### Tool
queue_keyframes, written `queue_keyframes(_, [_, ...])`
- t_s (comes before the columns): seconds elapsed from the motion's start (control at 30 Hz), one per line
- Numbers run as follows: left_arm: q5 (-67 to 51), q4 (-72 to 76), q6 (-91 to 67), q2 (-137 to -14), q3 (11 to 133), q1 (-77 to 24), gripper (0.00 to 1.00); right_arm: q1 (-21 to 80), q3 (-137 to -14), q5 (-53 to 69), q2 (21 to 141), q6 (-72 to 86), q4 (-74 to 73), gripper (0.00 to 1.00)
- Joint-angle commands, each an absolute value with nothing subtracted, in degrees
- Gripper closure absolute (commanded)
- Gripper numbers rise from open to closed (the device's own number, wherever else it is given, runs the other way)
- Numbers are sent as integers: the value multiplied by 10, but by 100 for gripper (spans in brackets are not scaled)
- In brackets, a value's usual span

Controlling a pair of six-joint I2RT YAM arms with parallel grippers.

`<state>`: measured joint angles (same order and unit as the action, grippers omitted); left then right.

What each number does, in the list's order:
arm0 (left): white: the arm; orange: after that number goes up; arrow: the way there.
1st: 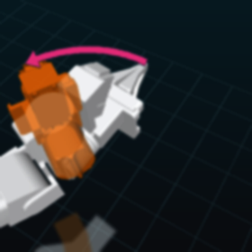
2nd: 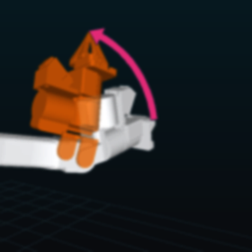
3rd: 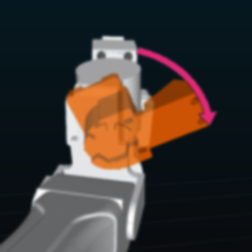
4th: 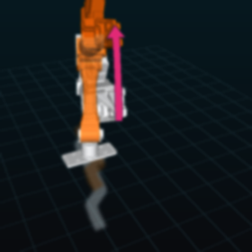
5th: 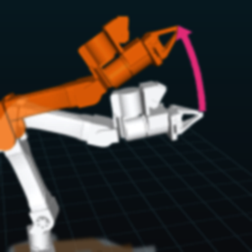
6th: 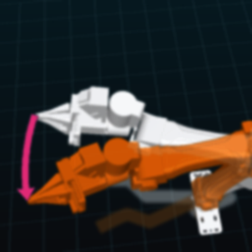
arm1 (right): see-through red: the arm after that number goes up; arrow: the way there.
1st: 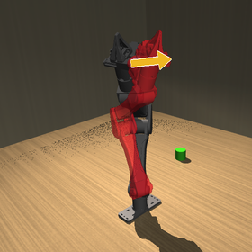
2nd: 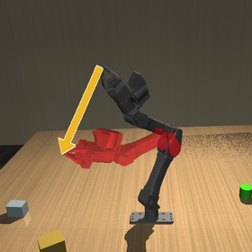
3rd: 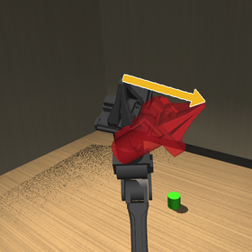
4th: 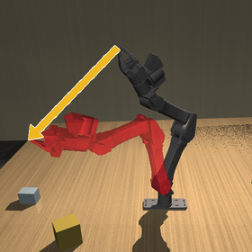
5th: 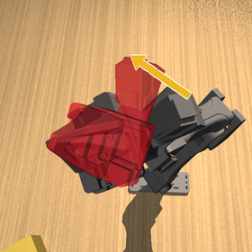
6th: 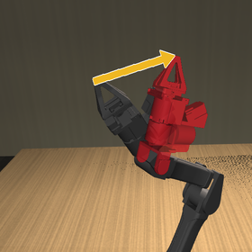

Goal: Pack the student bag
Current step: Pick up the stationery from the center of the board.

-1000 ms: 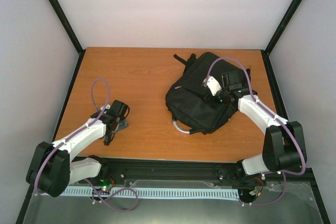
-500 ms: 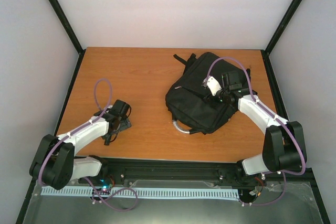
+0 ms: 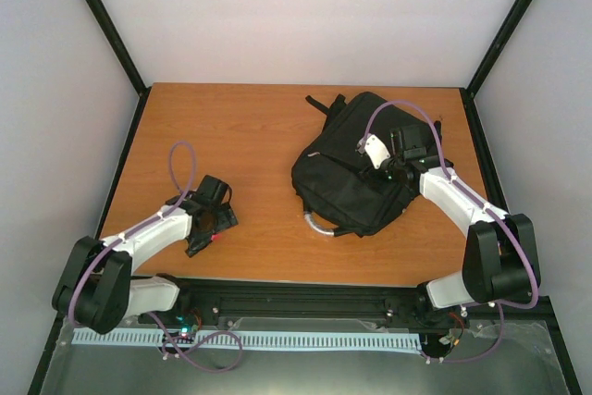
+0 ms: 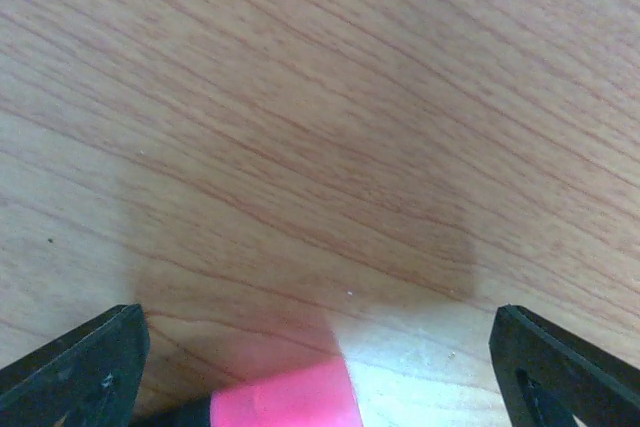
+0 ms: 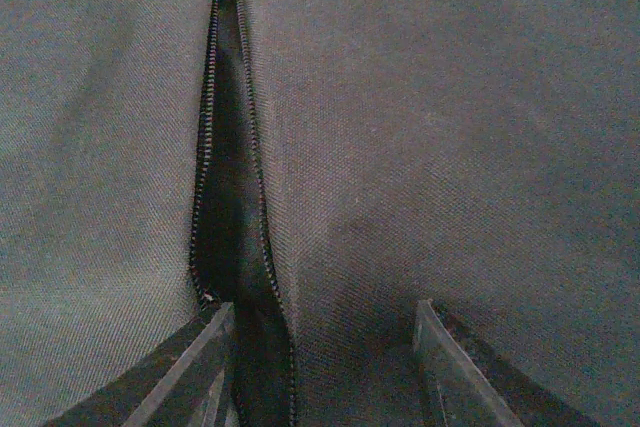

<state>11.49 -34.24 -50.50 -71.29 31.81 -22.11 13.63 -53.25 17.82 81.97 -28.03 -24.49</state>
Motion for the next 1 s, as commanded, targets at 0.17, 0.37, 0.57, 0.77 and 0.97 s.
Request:
queue_keyframes(0.17, [130, -391, -526, -637, 307, -215, 1, 140, -546, 185, 811, -283, -249, 50])
queue_keyframes(0.37, [140, -442, -558, -574, 292, -215, 0, 141, -546, 185, 810, -283, -249, 50])
queue_keyframes(0.57, [95, -430, -551, -589, 279, -215, 0, 141, -547, 186, 812, -282, -250, 50])
queue_keyframes(0.77, [45, -406, -551, -606, 263, -216, 1, 140, -547, 185, 809, -283, -250, 50])
queue_keyframes(0.97, [-30, -370, -561, -608, 240, -227, 5, 140, -547, 188, 814, -283, -250, 50])
